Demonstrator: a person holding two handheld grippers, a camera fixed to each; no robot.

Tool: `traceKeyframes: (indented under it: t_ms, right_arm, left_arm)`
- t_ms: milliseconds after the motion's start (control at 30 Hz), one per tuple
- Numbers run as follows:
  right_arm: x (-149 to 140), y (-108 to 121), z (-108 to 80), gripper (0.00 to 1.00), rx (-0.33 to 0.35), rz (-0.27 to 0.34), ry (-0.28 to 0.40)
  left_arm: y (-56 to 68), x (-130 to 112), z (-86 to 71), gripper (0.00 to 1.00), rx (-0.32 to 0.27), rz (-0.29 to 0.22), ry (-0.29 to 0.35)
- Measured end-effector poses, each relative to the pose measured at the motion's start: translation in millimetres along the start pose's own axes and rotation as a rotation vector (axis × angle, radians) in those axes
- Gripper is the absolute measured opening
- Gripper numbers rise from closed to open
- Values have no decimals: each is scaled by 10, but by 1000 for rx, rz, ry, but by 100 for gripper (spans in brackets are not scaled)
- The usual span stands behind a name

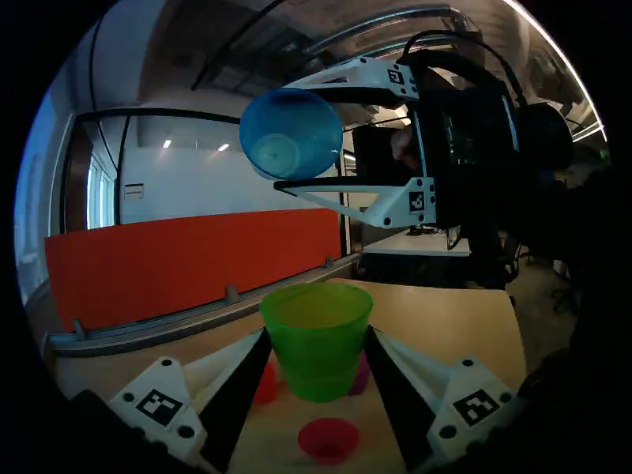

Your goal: Pour water

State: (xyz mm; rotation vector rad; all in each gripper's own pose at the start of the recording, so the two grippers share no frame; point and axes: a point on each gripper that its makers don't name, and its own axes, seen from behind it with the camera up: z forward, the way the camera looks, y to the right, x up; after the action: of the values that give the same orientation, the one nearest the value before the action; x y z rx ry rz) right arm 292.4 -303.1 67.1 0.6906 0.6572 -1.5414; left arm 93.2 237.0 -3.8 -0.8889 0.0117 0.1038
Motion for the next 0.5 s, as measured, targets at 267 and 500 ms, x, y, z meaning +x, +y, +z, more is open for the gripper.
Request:
traceKeyframes:
  t_ms: [267,500]
  right_arm:
    - [-58,-51,-54,90,3,178,-2]
    - [-86,-120,-131,90,3,465,-2]
  left_arm:
    - [-7,18,-21,82,5,3,1]
    - [-48,35,-47,82,14,4,3]
